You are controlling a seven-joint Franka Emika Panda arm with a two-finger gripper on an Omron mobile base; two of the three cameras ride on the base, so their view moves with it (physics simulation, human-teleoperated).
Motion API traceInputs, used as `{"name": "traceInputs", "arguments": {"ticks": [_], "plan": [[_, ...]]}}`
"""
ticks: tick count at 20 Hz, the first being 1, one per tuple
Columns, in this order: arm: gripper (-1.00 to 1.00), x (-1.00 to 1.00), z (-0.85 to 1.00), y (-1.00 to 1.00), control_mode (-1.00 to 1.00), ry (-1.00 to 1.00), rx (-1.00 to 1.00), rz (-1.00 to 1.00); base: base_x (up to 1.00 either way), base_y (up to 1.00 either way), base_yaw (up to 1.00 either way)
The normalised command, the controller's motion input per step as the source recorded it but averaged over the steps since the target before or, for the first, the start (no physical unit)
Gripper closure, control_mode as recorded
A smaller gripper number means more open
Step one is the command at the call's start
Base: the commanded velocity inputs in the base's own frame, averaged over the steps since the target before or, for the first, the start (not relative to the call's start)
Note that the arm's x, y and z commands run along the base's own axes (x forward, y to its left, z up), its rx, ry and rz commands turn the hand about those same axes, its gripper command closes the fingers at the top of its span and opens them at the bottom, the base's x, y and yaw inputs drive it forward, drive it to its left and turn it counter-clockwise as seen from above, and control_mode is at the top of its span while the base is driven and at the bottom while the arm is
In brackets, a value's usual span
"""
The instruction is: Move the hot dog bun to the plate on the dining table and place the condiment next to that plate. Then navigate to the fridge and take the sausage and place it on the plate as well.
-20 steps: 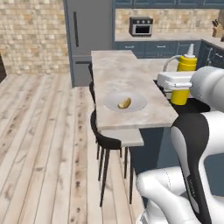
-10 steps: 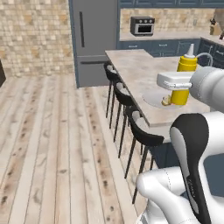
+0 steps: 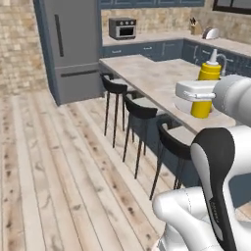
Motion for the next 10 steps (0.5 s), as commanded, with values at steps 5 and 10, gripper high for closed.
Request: {"name": "traceInputs", "arguments": {"ticks": [5, 10], "plan": [[1.0, 0.0, 0.0, 0.0, 1.0, 0.0, 0.0, 0.0, 0.48, 0.88, -0.57], [1.0, 0.0, 0.0, 0.0, 1.0, 0.0, 0.0, 0.0, 0.55, 0.71, -0.6]]}}
